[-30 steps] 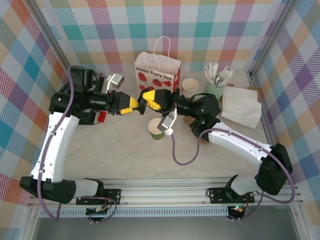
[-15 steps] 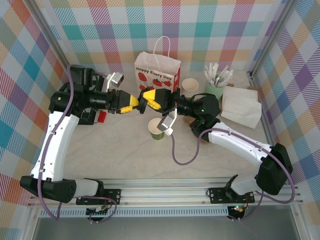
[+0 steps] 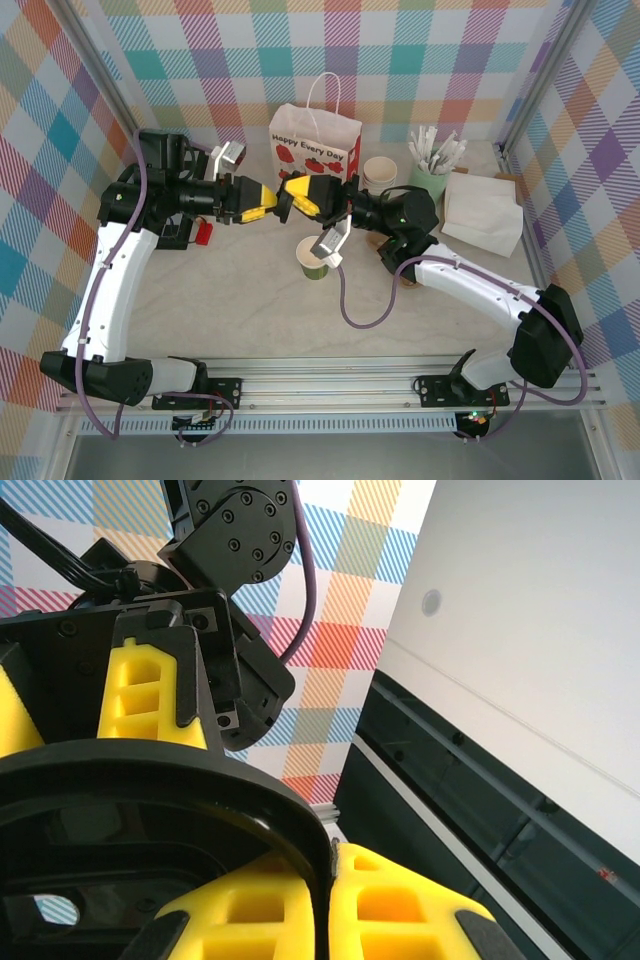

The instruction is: Pack the takeout coffee

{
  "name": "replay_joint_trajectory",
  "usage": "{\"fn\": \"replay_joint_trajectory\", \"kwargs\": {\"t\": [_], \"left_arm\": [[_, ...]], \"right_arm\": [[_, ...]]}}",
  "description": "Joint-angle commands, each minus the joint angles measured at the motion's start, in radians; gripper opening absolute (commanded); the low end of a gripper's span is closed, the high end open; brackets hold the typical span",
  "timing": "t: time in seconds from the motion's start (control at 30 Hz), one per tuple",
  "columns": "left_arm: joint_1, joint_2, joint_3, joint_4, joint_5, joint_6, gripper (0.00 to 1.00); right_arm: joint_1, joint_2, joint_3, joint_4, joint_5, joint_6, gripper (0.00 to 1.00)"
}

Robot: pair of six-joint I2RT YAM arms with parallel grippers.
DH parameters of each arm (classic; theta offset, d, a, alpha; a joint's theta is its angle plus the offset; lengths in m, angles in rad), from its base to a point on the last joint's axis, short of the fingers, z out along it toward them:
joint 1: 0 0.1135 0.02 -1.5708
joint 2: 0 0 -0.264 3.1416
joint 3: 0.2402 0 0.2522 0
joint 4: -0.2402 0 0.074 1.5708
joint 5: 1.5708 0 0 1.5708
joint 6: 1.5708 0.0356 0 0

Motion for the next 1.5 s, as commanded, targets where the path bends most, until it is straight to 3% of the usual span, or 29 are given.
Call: {"fn": "replay_joint_trajectory", "kwargs": {"t": [0.0,0.2,0.43,0.67,0.77,0.93,1.03,1.07,1.1,1.13,1.2,1.27,1.3,1.37,1.47], "left_arm": [[0.011,0.001,-0.020,0.046,-0.042,-0.042,0.34],[0.030,0.010,-0.022,0.037,-0.039,-0.043,0.34],[0.030,-0.026,-0.048,0.071,0.038,-0.036,0.34],[0.028,-0.033,-0.068,0.059,0.050,-0.019,0.28],[0.028,-0.025,-0.060,0.043,0.056,-0.002,0.22],[0.028,-0.013,-0.050,0.015,0.057,0.021,0.00],[0.028,-0.017,-0.044,-0.004,0.014,0.047,0.00],[0.028,-0.019,-0.046,-0.009,-0.013,0.054,0.00],[0.027,-0.025,-0.048,-0.017,-0.064,0.061,0.00],[0.028,-0.029,-0.047,-0.041,-0.142,0.080,0.00],[0.028,-0.033,-0.060,-0.075,-0.283,0.110,0.00],[0.027,-0.030,-0.084,-0.092,-0.440,0.111,0.00],[0.026,-0.026,-0.099,-0.099,-0.519,0.106,0.00],[-0.007,-0.007,-0.104,-0.143,-0.719,0.107,0.00],[-0.122,0.060,-0.086,-0.211,-0.969,0.121,0.00]], "right_arm": [[0.024,0.007,0.048,0.058,-0.032,0.009,0.00],[0.026,0.003,0.045,0.063,-0.029,0.004,0.00],[0.025,0.015,0.054,0.055,-0.019,0.000,0.00],[0.028,0.044,0.076,0.060,-0.026,0.010,0.00],[0.031,0.046,0.078,0.054,-0.027,0.011,0.00],[0.034,0.041,0.074,0.040,-0.020,0.007,0.00],[0.033,0.032,0.066,-0.007,0.002,-0.005,0.00],[0.033,0.020,0.061,-0.050,0.020,-0.012,0.04],[0.031,0.002,0.049,-0.120,0.055,-0.010,0.20],[0.030,-0.023,0.033,-0.198,0.115,0.016,0.43],[0.024,-0.089,0.009,-0.433,0.258,0.123,0.64],[0.003,-0.156,0.018,-0.709,0.416,0.330,0.92],[-0.017,-0.184,0.023,-0.847,0.486,0.449,1.00],[-0.076,-0.238,0.011,-1.037,0.551,0.713,1.00],[-0.210,-0.281,0.009,-1.262,0.577,1.276,1.00]]}}
